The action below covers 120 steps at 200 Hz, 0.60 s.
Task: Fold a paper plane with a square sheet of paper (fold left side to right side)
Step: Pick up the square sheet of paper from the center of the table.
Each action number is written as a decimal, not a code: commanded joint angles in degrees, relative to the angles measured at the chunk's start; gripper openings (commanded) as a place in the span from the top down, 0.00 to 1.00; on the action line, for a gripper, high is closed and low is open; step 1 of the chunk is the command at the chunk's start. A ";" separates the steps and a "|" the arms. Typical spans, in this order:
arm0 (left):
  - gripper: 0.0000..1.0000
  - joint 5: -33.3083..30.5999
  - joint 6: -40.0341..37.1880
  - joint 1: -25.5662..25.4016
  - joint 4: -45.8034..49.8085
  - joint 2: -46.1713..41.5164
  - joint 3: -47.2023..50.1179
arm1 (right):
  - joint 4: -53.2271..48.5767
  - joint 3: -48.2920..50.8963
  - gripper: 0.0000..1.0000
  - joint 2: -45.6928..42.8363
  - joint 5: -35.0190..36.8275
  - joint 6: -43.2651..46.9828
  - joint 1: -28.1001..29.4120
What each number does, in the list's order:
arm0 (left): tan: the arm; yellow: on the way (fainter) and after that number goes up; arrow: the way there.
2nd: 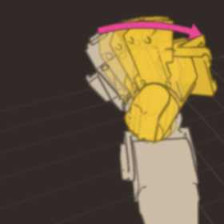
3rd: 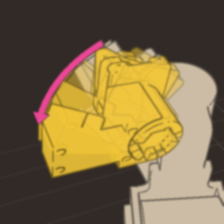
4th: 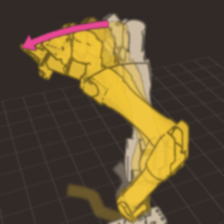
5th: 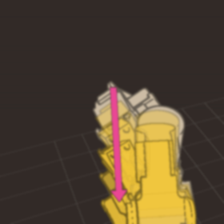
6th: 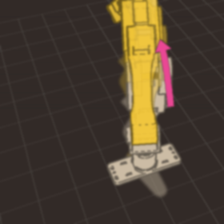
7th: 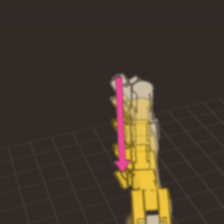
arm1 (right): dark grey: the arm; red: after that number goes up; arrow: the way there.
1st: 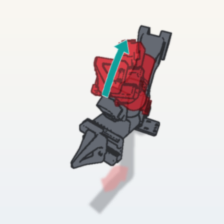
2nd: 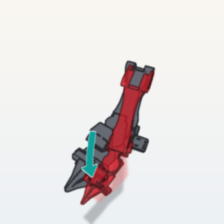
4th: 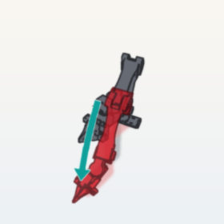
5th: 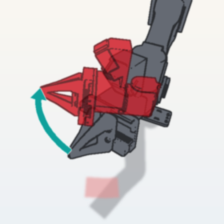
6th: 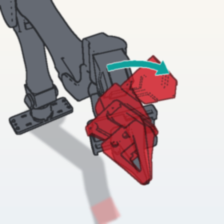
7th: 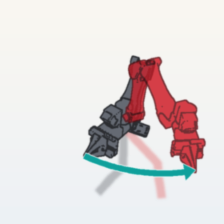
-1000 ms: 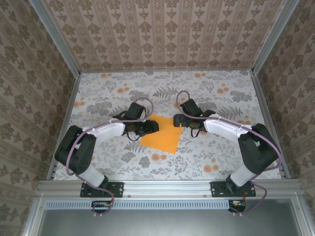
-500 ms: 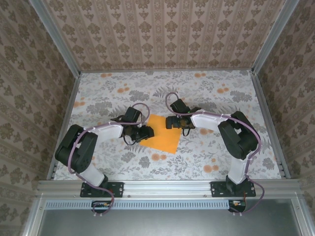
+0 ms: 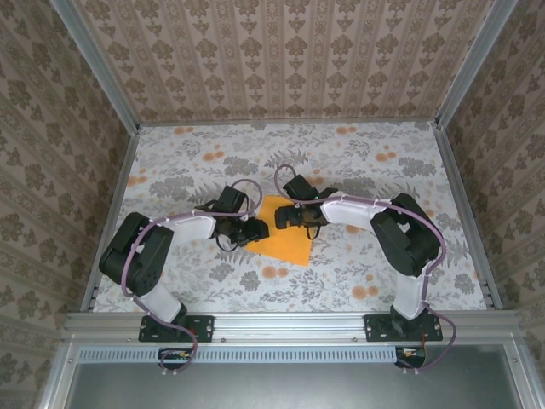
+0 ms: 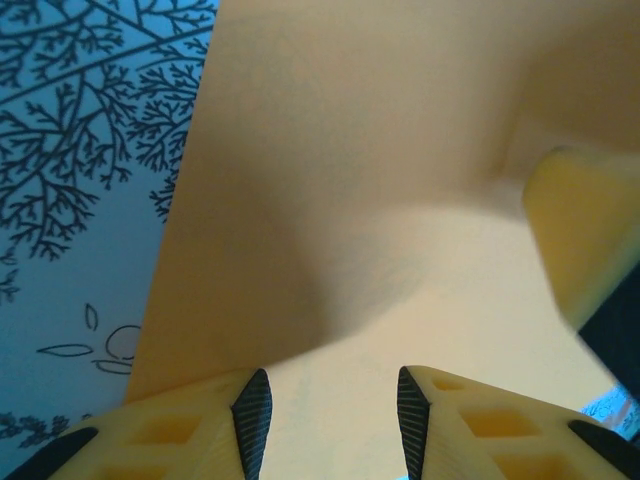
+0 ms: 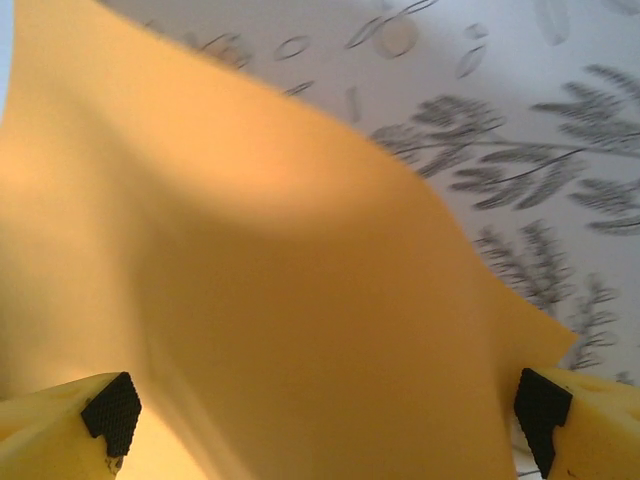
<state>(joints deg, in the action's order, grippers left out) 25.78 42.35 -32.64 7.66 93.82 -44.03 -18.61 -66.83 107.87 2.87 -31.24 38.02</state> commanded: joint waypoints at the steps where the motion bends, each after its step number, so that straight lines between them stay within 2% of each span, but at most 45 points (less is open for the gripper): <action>1: 0.58 -1.04 -0.16 -0.49 1.51 2.07 0.52 | -3.17 -1.38 0.05 0.82 -3.28 -0.02 0.62; 18: 0.58 -0.53 -0.04 -0.25 0.55 1.48 0.53 | -3.21 -1.03 0.14 0.37 -4.60 -0.04 0.62; 48: 0.57 1.38 -0.09 1.62 -2.00 -1.25 1.13 | -2.81 -0.46 0.44 -1.69 -6.41 1.06 0.52; 63: 0.53 2.70 -1.12 3.38 -2.31 -3.45 1.28 | -1.81 0.26 0.55 -3.68 -8.07 1.84 0.26; 84: 0.47 4.43 -3.03 6.09 -2.50 -7.28 1.74 | 1.56 2.51 0.67 -7.52 -12.48 2.99 -1.01; 100: 0.42 6.39 -4.32 10.39 -3.25 -10.32 2.44 | 5.20 4.93 0.75 -10.88 -17.48 3.59 -2.67; 120: 0.35 9.75 -5.00 14.06 -6.04 -14.19 3.79 | 8.73 7.41 0.79 -14.78 -25.74 4.55 -5.39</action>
<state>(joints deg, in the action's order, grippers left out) 30.33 39.81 -21.96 4.97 84.36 -41.98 -15.31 -61.95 98.15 -11.77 -28.32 35.48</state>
